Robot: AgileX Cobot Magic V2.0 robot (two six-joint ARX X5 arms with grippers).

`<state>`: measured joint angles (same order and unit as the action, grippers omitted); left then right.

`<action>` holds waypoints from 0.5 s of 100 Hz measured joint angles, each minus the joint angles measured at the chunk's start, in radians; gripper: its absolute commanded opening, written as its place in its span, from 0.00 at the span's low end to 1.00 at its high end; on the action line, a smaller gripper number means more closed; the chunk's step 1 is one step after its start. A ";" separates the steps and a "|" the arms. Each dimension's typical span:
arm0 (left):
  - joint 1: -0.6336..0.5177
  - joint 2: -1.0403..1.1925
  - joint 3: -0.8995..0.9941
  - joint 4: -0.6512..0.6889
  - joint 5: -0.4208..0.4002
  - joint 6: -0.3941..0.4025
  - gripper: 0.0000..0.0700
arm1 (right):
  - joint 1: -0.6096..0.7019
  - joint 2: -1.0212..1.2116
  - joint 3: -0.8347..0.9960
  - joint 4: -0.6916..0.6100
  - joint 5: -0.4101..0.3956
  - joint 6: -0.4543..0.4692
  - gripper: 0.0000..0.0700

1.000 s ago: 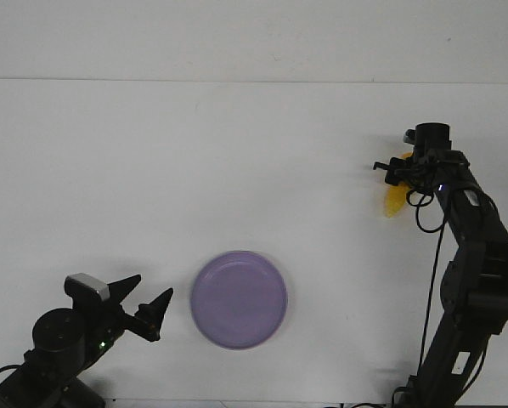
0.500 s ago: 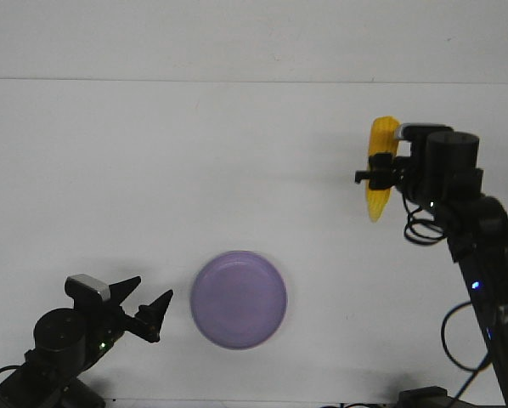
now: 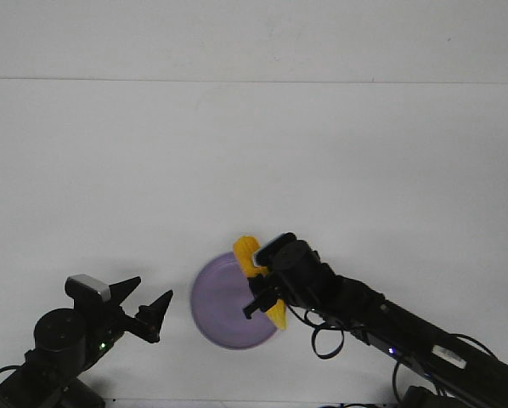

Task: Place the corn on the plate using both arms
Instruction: 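Lift the corn with the right gripper and lower it onto the plate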

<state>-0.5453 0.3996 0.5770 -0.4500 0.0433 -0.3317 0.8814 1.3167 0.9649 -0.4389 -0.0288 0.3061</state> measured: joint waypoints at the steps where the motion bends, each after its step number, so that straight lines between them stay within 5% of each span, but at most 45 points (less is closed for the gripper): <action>1: 0.000 0.000 0.000 0.000 0.000 0.000 0.75 | 0.006 0.007 0.000 0.006 0.000 0.002 0.23; 24: 0.000 0.000 0.000 0.000 -0.009 0.000 0.75 | 0.061 0.168 0.000 0.097 0.005 0.016 0.25; 50: 0.000 0.000 0.000 -0.003 -0.015 0.000 0.75 | 0.061 0.217 0.000 0.122 0.003 0.015 0.61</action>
<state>-0.5453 0.4000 0.5770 -0.4526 0.0284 -0.3317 0.9424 1.5337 0.9649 -0.3168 -0.0254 0.3214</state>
